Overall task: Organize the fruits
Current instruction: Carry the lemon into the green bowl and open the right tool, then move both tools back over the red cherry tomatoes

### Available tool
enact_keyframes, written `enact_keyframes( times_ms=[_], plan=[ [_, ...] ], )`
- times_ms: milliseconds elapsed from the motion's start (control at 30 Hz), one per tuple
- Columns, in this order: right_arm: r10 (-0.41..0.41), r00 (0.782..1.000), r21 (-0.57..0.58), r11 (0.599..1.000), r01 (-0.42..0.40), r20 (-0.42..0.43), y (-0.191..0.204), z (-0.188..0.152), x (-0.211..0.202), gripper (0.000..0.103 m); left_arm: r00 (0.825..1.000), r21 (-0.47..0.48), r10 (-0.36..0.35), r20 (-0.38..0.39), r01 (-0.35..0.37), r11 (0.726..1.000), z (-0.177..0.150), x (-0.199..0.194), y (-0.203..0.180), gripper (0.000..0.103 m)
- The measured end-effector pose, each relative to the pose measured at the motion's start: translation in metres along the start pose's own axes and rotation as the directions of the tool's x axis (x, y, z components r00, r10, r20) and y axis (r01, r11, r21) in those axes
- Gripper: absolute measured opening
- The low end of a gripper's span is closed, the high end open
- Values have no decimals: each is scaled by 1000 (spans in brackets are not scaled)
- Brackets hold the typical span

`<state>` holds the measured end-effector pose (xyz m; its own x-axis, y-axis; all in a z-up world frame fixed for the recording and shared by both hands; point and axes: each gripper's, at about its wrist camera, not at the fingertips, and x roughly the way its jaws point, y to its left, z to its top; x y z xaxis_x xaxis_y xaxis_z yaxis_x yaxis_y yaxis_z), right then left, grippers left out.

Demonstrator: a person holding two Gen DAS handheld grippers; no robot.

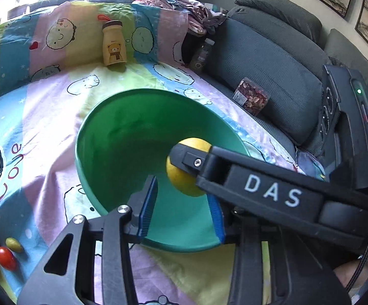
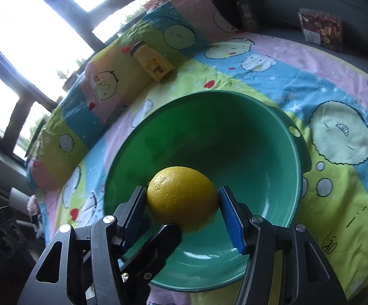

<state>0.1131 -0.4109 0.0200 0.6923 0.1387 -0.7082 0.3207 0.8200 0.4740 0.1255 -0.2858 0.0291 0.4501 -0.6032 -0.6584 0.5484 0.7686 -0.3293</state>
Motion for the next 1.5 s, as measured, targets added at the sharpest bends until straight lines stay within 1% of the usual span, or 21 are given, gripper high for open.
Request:
enact_keyframes(
  times_ms=[67, 100, 167, 233, 267, 367, 433, 500, 567, 700, 767, 867, 900, 967, 1033, 1067, 1200, 1233, 1333, 1400, 1500],
  plan=[
    [-83, 996, -12, 996, 84, 34, -1, 0, 0, 60, 1000, -15, -4, -7, 3, 1000, 0, -2, 2, 38],
    [-92, 994, -17, 995, 93, 58, -2, 1, -2, 60, 1000, -34, -12, -7, 12, 999, 0, -2, 6, 40],
    [-61, 995, -4, 998, 62, 77, -6, 2, -6, 60, 1000, -64, -27, 0, 26, 998, 0, -8, 10, 41],
    [-20, 995, 27, 999, 17, 101, -11, 3, -11, 60, 1000, -74, -14, 6, 15, 997, 0, -16, 10, 42],
    [-12, 993, 33, 999, 9, 116, -10, 4, -13, 61, 1000, -78, 1, 9, -1, 997, 1, -19, 11, 44],
    [-13, 987, 13, 1000, 11, 162, -3, 5, -17, 73, 998, -96, 61, 2, -61, 993, -2, -31, 14, 48],
    [5, 984, -4, 1000, -4, 181, 3, 5, -15, 74, 994, -108, 111, -11, -111, 988, -6, -42, 19, 50],
    [3, 984, -27, 1000, 2, 178, 11, 4, -11, 74, 986, -120, 164, -15, -165, 979, -10, -54, 26, 50],
    [-31, 983, -59, 997, 42, 181, 18, 1, -5, 74, 983, -136, 185, 9, -182, 974, -16, -70, 33, 51],
    [-146, 968, -131, 976, 175, 206, 32, -2, 8, 74, 976, -186, 212, 40, -201, 962, -29, -103, 48, 55],
    [-159, 967, -141, 972, 190, 201, 34, -2, 13, 74, 971, -216, 232, 51, -216, 952, -35, -118, 57, 56],
    [-128, 965, -130, 978, 160, 228, 35, 0, 12, 74, 954, -251, 295, 53, -273, 929, -42, -137, 69, 58],
    [-136, 964, -141, 975, 171, 229, 37, 0, 14, 73, 947, -261, 317, 55, -293, 920, -46, -144, 73, 58],
    [-194, 953, -162, 958, 235, 232, 44, -1, 21, 73, 934, -283, 351, 64, -321, 904, -54, -155, 80, 59],
    [-211, 946, -188, 947, 260, 245, 48, -3, 24, 73, 924, -310, 375, 72, -336, 889, -68, -166, 91, 61],
    [-226, 940, -192, 941, 279, 256, 50, -4, 23, 73, 919, -328, 387, 73, -344, 880, -75, -171, 97, 62],
    [-332, 892, -210, 890, 404, 307, 57, -8, 20, 73, 909, -415, 416, 35, -365, 833, -95, -182, 127, 62],
    [-338, 890, -222, 884, 412, 306, 58, -10, 18, 73, 905, -437, 425, 28, -371, 819, -99, -185, 133, 62],
    [-339, 903, -253, 879, 404, 265, 58, -15, 9, 73, 886, -480, 463, 21, -397, 782, -105, -195, 147, 62],
    [-341, 910, -269, 877, 399, 238, 58, -21, 5, 73, 872, -485, 489, 18, -420, 767, -108, -200, 151, 62],
    [-366, 909, -295, 862, 412, 200, 60, -30, 3, 73, 859, -484, 512, -6, -450, 750, -113, -202, 155, 62]
  ],
)
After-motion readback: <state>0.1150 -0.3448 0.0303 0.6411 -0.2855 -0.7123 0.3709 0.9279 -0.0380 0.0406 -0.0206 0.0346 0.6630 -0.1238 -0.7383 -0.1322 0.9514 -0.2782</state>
